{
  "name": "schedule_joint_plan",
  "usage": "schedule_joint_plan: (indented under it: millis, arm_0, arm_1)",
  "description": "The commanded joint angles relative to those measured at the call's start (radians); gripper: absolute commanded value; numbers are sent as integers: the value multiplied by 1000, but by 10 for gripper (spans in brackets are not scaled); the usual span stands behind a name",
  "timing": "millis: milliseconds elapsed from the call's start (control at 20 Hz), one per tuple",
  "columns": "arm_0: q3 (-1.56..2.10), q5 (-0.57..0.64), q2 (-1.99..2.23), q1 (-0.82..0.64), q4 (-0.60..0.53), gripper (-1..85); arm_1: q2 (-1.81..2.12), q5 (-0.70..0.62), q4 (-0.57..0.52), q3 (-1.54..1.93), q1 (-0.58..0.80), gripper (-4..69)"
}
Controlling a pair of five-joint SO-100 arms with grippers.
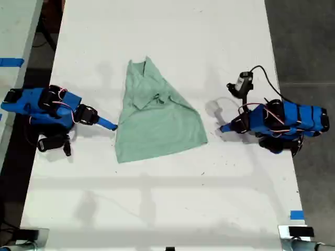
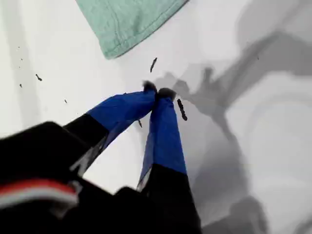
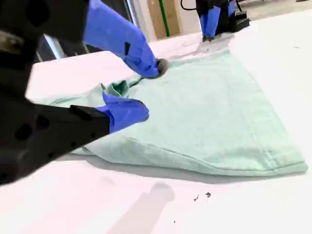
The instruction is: Fold t shirt
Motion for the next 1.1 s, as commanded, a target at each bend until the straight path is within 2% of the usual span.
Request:
schedule_joint_plan:
  millis: [0, 50, 100, 150, 200, 300, 400, 500, 650, 1050]
  arm_0:
    - [41, 5, 11, 3, -14, 105]
    - [41, 5, 11, 3, -14, 105]
    - [41, 5, 11, 3, -14, 105]
    - [41, 5, 11, 3, -14, 105]
    - [41, 5, 11, 3, -14, 105]
    - [41, 5, 11, 2, -14, 105]
    - [41, 5, 11, 3, -14, 105]
    - [41, 5, 11, 2, -14, 105]
    - [41, 5, 11, 2, -14, 104]
    - [41, 5, 11, 2, -14, 104]
  arm_1:
    - [21, 500, 18, 44, 385, 31]
    - [21, 568, 0, 38, 278, 42]
    - [21, 471, -84, 0, 258, -3]
    - [21, 416, -107, -67, 252, 3]
    - [8, 380, -74, -163, 259, 38]
    - [-218, 368, 60, -400, 290, 90]
    - [-514, 350, 81, -589, 265, 211]
    - [-721, 334, 57, -706, 249, 269]
    - [-894, 344, -104, -710, 202, 292]
    - [-1419, 439, -534, -718, 25, 279]
